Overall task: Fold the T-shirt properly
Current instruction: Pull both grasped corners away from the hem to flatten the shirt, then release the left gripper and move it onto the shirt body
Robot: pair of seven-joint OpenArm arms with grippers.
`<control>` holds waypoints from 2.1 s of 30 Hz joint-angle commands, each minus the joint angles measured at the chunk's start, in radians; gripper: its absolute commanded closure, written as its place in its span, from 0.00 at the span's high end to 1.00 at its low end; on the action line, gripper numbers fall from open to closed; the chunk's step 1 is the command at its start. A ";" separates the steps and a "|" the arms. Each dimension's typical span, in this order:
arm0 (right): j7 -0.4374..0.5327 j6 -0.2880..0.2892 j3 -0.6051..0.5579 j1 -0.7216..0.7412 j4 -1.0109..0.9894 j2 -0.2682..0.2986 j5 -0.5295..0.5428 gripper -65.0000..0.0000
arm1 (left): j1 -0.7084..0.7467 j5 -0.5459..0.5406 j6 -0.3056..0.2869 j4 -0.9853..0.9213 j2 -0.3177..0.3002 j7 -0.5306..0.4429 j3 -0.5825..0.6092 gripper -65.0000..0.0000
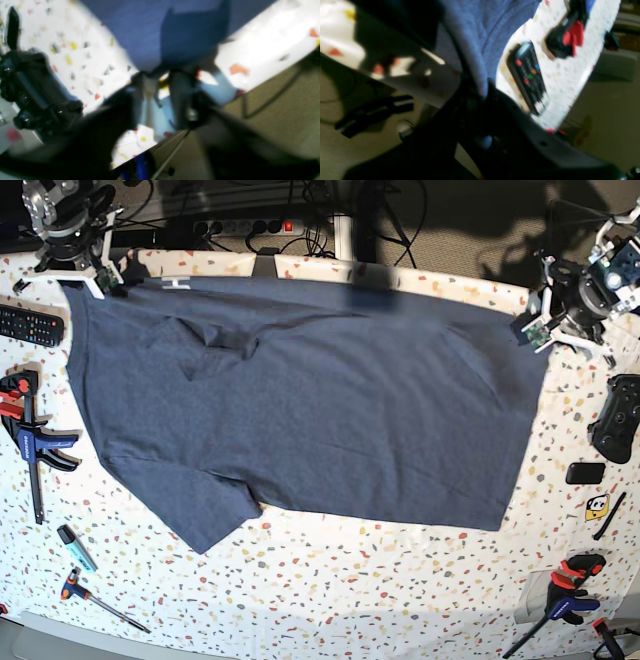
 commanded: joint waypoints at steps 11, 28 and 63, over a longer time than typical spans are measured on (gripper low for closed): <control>-0.026 -0.021 0.012 -0.005 0.132 0.016 -0.008 0.29 | 0.014 -0.036 -0.041 0.053 -0.075 0.087 0.012 0.54; 0.016 -0.021 0.011 0.034 0.208 0.016 0.333 0.29 | -0.006 0.145 0.088 0.272 0.059 -0.084 0.013 0.54; 0.031 -0.021 0.011 0.036 0.208 0.016 0.343 0.29 | -0.041 0.362 0.021 0.098 0.365 -0.100 0.013 0.54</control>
